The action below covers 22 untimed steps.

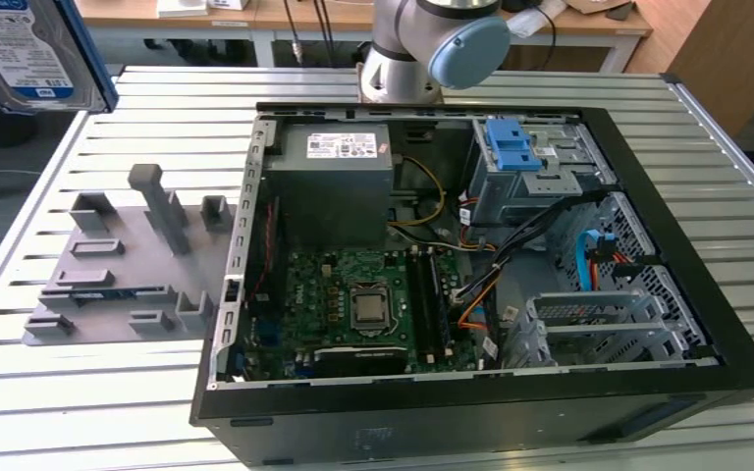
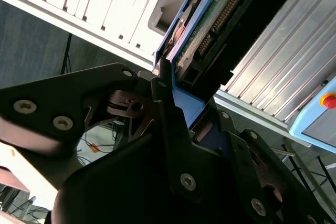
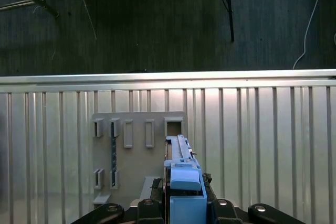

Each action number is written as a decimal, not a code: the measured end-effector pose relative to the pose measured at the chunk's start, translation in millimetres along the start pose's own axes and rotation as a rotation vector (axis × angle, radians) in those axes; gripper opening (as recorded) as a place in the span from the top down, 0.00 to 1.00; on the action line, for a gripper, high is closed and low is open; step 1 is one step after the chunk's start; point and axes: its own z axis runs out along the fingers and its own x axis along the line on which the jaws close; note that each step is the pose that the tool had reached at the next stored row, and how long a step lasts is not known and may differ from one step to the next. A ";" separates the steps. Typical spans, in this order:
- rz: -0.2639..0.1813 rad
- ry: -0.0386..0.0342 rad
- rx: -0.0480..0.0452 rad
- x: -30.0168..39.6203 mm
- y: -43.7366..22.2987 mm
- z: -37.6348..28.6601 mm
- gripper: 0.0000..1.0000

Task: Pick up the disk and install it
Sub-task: 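Pick up the disk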

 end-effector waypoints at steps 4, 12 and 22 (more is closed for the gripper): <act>0.000 0.0000 0.0000 0.0 0.0 0.0 0.64; 0.000 0.0000 0.0000 -0.2 -5.6 0.0 0.64; 0.000 0.0000 0.0001 -0.1 -13.1 0.0 0.64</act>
